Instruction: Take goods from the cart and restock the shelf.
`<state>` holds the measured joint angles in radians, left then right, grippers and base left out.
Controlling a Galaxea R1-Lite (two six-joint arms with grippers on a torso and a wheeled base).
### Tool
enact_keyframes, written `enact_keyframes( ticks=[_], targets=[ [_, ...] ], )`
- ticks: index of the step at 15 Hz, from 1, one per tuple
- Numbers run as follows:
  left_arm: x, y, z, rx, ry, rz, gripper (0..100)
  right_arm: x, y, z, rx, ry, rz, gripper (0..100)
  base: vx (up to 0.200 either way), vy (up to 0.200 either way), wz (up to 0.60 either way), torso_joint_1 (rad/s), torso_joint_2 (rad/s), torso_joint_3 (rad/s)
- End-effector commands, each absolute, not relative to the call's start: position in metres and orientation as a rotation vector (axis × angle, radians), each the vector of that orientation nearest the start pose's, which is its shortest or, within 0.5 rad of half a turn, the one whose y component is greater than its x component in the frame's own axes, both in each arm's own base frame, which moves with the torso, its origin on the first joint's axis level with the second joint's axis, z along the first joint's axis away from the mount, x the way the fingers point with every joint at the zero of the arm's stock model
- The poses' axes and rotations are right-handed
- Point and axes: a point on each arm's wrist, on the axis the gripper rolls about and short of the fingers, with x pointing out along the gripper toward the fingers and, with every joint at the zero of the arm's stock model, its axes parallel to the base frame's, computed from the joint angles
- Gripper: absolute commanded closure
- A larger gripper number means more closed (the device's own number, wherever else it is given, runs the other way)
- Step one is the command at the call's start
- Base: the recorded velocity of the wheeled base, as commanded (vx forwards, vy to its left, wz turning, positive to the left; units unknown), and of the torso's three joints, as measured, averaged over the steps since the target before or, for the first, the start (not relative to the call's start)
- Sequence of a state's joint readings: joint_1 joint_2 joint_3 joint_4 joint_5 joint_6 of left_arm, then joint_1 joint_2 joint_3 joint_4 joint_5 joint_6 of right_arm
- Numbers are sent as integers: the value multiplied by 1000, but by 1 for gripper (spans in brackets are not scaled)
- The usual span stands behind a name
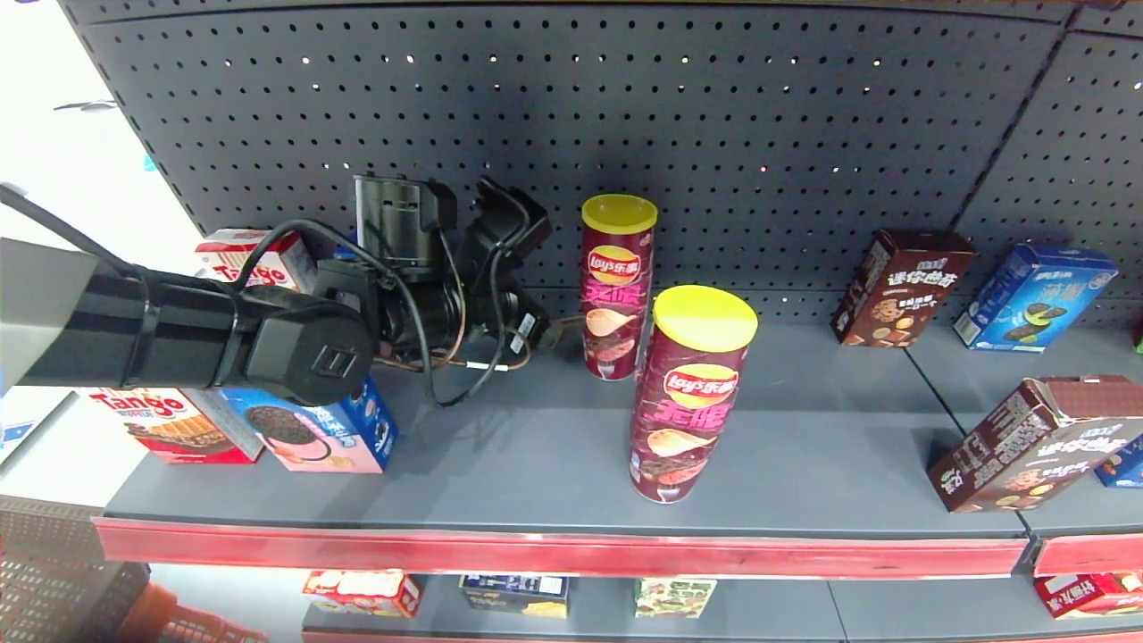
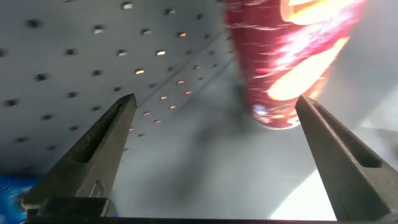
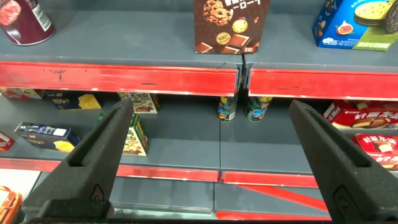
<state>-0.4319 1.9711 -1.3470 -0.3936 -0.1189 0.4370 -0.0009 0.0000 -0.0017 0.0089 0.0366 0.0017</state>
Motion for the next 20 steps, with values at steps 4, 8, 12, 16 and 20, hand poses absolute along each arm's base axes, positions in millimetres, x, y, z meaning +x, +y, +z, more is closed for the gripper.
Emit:
enact_keyframes(
  ticks=[4,8,12,16,20],
  targets=[
    [380,-172,193,502,112,-504,0,-23,1,75,2,8,37,0,0,0,0,0,0,0],
    [390,-176,178,504,115,-496,0,-23,1,75,2,8,37,0,0,0,0,0,0,0],
    [393,-180,175,498,115,-501,0,-23,1,75,2,8,37,0,0,0,0,0,0,0],
    [395,-184,172,497,116,-511,0,-23,1,75,2,8,35,0,0,0,0,0,0,0],
    [393,-187,172,497,114,-520,0,-23,1,75,2,8,37,0,0,0,0,0,0,0]
  ],
)
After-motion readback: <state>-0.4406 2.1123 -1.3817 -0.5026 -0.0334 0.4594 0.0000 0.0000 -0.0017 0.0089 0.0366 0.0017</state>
